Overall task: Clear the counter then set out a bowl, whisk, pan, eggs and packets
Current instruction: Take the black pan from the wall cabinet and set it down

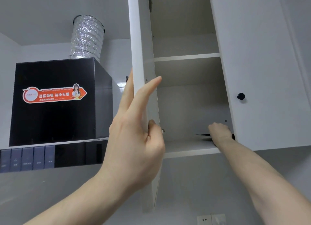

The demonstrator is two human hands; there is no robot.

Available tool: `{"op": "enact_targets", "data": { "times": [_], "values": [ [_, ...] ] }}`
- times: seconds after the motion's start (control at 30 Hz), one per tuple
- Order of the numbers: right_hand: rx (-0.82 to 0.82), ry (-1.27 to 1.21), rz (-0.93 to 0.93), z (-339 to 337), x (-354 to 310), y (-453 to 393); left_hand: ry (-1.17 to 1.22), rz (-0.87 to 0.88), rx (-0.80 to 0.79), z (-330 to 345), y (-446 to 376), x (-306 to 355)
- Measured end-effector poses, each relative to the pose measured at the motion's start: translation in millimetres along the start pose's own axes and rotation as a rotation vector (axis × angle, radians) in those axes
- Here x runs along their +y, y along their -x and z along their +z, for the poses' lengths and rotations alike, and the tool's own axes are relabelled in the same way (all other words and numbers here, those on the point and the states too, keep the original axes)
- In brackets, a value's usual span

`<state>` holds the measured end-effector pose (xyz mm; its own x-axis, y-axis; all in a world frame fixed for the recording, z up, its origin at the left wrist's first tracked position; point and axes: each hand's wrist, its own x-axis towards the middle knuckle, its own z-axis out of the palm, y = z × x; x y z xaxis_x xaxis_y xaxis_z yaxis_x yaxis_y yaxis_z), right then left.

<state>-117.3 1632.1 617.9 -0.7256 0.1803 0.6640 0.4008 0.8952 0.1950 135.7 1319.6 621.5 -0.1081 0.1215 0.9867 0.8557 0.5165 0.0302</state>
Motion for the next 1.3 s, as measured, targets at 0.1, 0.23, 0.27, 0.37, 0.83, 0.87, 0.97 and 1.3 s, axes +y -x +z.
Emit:
{"op": "enact_targets", "data": {
  "times": [0.1,0.23,0.27,0.37,0.83,0.87,0.97,1.3],
  "values": [
    [0.071,-0.010,-0.033,-3.2,-2.0,1.5,-0.012,-0.014,-0.007,-1.3,-0.3,-0.2],
    [0.249,-0.061,-0.104,-11.4,-5.6,-4.3,0.010,-0.045,-0.026,-2.6,0.4,3.8],
    [0.299,-0.080,-0.120,-16.5,-6.4,-4.2,0.016,-0.052,-0.033,-2.5,0.5,5.1],
    [0.373,-0.107,-0.155,-38.8,-6.7,-1.7,0.018,-0.077,-0.052,-3.8,1.2,7.3],
    [0.268,-0.102,-0.158,-115.2,-15.6,11.6,0.001,-0.152,-0.103,-11.5,3.7,15.1],
    [0.307,-0.172,-0.134,-116.8,-16.0,11.1,0.001,-0.164,-0.108,-11.5,3.6,15.2],
    [0.448,-0.338,-0.085,-121.9,-22.6,9.2,-0.003,-0.193,-0.115,-11.7,3.6,15.6],
    [0.568,-0.271,-0.205,-146.9,-19.5,3.4,-0.007,-0.186,-0.124,-12.2,3.6,12.6]
  ]
}}
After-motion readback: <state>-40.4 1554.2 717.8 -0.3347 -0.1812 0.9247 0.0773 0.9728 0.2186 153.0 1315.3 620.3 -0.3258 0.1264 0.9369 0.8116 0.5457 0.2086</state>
